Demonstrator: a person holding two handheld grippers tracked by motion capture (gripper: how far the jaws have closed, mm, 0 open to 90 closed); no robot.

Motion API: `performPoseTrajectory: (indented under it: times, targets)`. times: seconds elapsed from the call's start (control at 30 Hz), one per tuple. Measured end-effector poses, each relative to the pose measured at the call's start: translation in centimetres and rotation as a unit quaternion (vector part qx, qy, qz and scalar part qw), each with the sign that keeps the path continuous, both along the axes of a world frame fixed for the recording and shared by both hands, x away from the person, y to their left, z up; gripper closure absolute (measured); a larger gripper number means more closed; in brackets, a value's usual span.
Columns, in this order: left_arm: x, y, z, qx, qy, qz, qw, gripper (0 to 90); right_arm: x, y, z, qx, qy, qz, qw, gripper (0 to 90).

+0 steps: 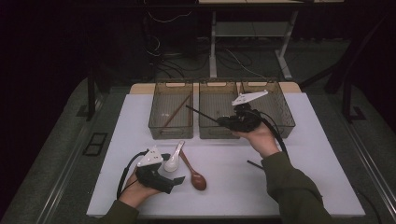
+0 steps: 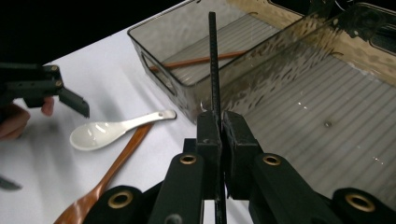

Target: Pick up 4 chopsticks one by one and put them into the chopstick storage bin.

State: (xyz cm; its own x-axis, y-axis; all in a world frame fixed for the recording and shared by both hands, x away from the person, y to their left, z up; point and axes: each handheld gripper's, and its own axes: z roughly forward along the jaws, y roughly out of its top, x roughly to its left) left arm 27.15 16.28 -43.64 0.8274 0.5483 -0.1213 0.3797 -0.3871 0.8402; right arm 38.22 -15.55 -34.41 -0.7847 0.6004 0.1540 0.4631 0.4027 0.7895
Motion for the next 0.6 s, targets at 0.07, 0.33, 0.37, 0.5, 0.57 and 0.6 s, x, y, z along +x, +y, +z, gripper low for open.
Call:
performPoseTrajectory:
  times: [0.07, 0.33, 0.37, 0.5, 0.57, 0.6]
  targets:
    - [0.0, 0.0, 0.0, 0.0, 0.0, -0.001, 1.0, 0.0, 0.4, 0.7, 0.1, -0.003, 0.0, -0.001, 1.0, 85.1]
    - [-0.1, -0.2, 0.0, 0.001, -0.001, -0.003, 1.0, 0.0, 2.4, 3.2, 0.4, -0.009, 0.001, -0.013, 0.9999, 85.1]
    - [-0.1, -0.2, 0.0, 0.003, -0.002, -0.005, 1.0, 0.0, 2.6, 3.5, 0.4, -0.011, 0.003, -0.014, 0.9998, 85.1]
    - [-0.2, -0.3, 0.0, 0.001, -0.001, -0.006, 1.0, 0.0, 3.7, 4.8, 0.3, -0.017, 0.007, -0.018, 0.9997, 85.1]
    - [-0.2, -0.2, 0.1, 0.0, -0.001, -0.006, 1.0, 0.0, 4.2, 5.5, 0.2, -0.018, 0.009, -0.021, 0.9996, 85.1]
    - [-0.2, -0.2, 0.1, 0.0, -0.001, -0.006, 1.0, 0.0, 4.4, 5.9, 0.2, -0.02, 0.011, -0.021, 0.9995, 85.1]
